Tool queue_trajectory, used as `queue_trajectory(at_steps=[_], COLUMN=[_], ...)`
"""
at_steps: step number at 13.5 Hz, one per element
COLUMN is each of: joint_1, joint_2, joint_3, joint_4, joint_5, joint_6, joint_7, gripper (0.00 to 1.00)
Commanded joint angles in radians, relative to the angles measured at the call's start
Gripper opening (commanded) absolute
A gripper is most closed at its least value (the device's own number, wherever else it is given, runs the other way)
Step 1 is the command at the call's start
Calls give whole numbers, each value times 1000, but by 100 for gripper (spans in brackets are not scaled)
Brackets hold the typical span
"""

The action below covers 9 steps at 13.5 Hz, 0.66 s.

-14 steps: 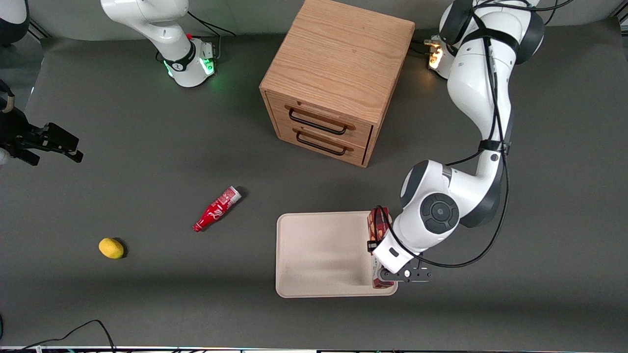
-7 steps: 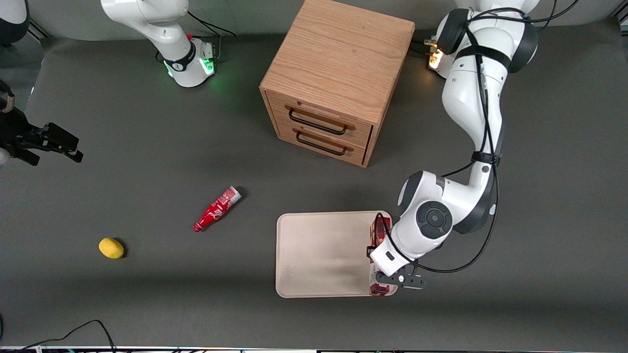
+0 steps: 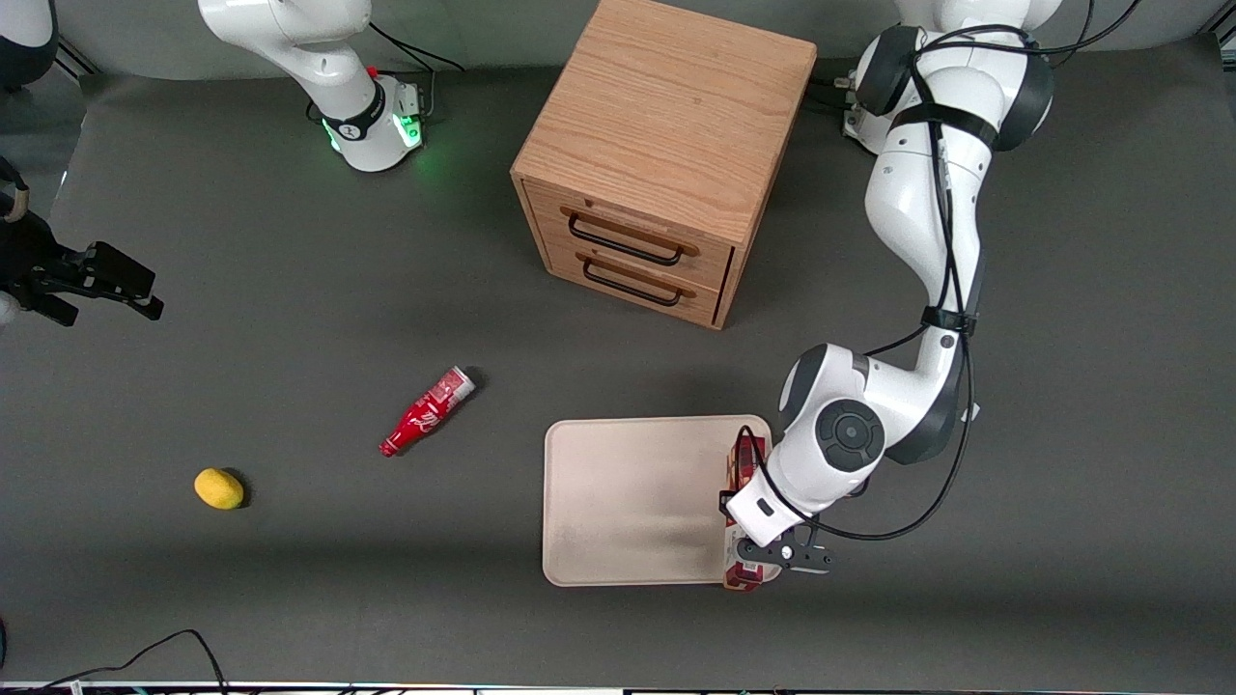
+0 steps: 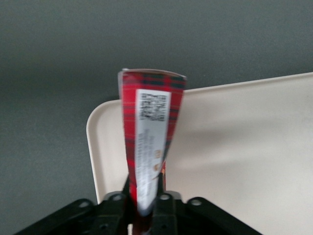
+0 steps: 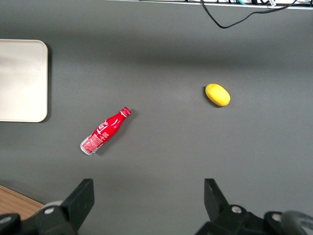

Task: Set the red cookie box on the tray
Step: 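Lower the box onto the tray beside its rim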

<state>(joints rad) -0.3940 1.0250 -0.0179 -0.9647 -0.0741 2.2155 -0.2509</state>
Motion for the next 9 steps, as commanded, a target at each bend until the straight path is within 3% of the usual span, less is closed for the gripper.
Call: queue_trajectory(at_steps=[1,5,9], joint_1=[6,11,12], joint_2=[12,-5,-101], joint_3=[1,3,7], joint_4=[14,17,29], joint_5=[0,0,2], joint_6=[23,-40,-262], joint_7=[24,25,16], gripper=[100,100,100])
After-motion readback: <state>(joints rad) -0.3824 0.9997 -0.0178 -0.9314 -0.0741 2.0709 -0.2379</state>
